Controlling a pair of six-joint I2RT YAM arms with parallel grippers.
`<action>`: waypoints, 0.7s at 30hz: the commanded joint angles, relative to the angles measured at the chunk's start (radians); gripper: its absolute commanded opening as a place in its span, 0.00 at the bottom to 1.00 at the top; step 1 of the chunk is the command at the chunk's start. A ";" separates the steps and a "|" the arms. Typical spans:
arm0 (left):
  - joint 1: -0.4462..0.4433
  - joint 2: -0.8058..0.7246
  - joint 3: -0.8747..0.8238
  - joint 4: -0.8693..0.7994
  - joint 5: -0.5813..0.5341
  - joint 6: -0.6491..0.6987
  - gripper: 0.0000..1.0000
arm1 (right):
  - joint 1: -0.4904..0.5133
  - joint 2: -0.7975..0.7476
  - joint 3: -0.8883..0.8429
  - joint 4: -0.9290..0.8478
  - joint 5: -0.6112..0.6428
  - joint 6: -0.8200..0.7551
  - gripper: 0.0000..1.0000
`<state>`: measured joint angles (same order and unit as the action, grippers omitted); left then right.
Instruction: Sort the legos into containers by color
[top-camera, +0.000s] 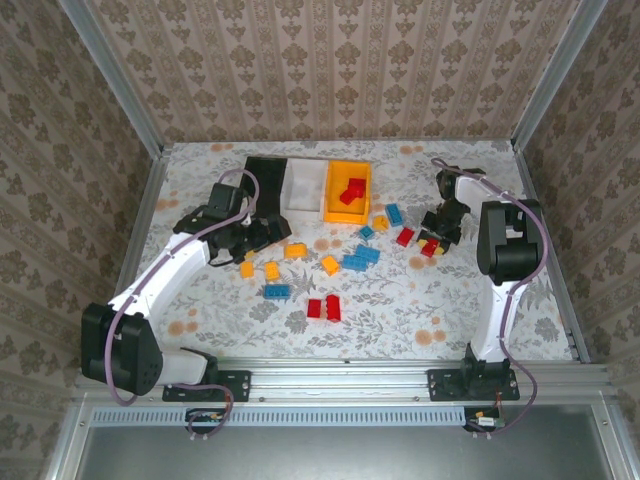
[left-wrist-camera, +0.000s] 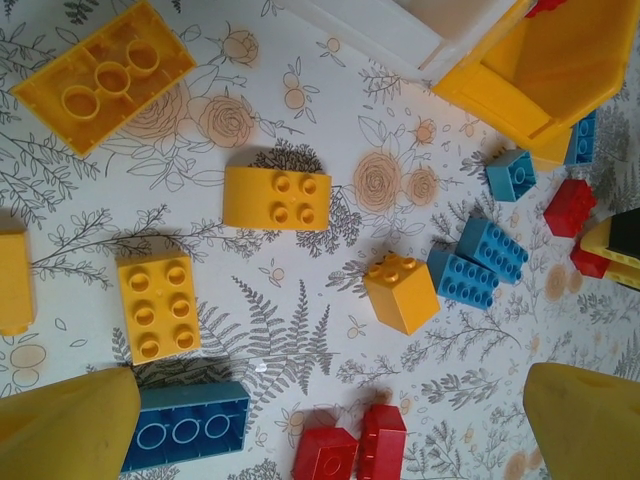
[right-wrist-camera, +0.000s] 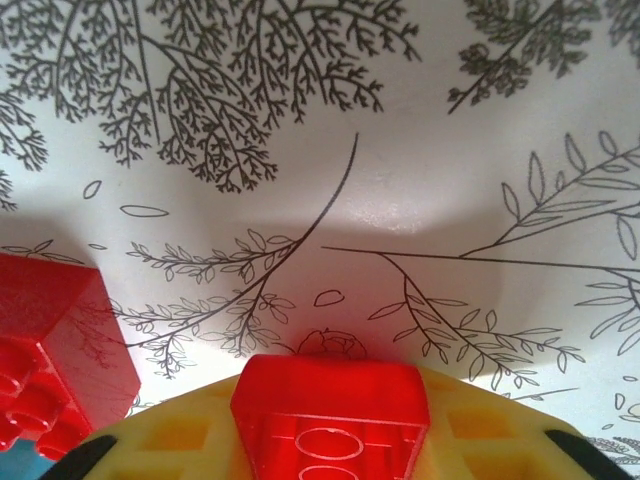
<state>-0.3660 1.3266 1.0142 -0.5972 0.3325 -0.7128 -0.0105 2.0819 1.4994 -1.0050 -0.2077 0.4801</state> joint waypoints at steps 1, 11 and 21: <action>0.001 -0.005 -0.010 0.006 -0.002 -0.018 1.00 | 0.006 -0.021 0.009 0.014 -0.004 0.008 0.31; 0.001 0.025 0.012 0.023 0.009 -0.013 1.00 | 0.025 -0.153 0.116 -0.007 -0.116 0.096 0.30; 0.009 0.009 0.009 0.010 0.009 -0.002 1.00 | 0.185 -0.055 0.477 -0.061 -0.213 0.169 0.30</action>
<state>-0.3649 1.3487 1.0130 -0.5819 0.3336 -0.7155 0.1314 1.9774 1.8782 -1.0122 -0.3645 0.6140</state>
